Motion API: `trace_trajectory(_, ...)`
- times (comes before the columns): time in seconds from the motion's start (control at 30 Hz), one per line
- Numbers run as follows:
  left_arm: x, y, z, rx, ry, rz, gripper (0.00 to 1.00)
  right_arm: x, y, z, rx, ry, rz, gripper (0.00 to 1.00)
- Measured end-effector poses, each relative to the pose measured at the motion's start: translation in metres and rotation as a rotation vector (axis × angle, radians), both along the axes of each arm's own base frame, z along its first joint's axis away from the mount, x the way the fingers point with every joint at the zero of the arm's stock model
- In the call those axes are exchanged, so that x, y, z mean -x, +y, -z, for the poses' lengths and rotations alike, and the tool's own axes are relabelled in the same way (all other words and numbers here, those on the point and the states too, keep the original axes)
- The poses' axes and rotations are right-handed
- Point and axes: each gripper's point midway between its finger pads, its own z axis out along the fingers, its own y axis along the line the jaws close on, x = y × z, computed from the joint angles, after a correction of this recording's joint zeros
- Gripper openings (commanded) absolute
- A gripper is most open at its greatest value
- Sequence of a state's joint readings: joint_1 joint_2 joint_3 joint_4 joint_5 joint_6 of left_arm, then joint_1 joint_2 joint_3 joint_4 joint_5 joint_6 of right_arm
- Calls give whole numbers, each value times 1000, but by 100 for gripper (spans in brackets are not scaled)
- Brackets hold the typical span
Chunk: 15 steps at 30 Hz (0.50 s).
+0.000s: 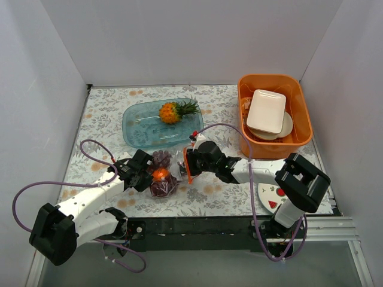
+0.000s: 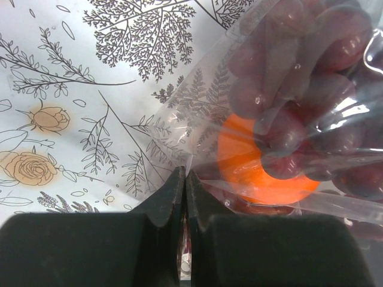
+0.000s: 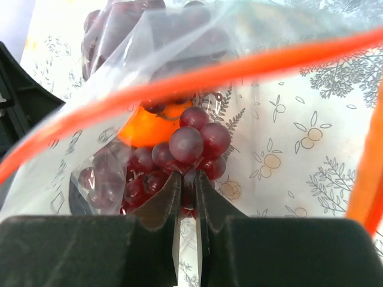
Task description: Open the zip-top bag and remove the fake food
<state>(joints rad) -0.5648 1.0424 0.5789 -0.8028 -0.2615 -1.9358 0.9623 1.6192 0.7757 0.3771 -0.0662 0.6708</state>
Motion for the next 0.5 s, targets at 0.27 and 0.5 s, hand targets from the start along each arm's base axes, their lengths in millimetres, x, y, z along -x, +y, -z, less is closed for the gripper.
trace_trajectory(0.27,1,2,-2,-4,-2,-10,0,-2,-11,1,48,-18,27,3)
trace_trajectory(0.5,3,4,-3,-10,2,-17,0,-2,-17,-1,68,-25,40,3)
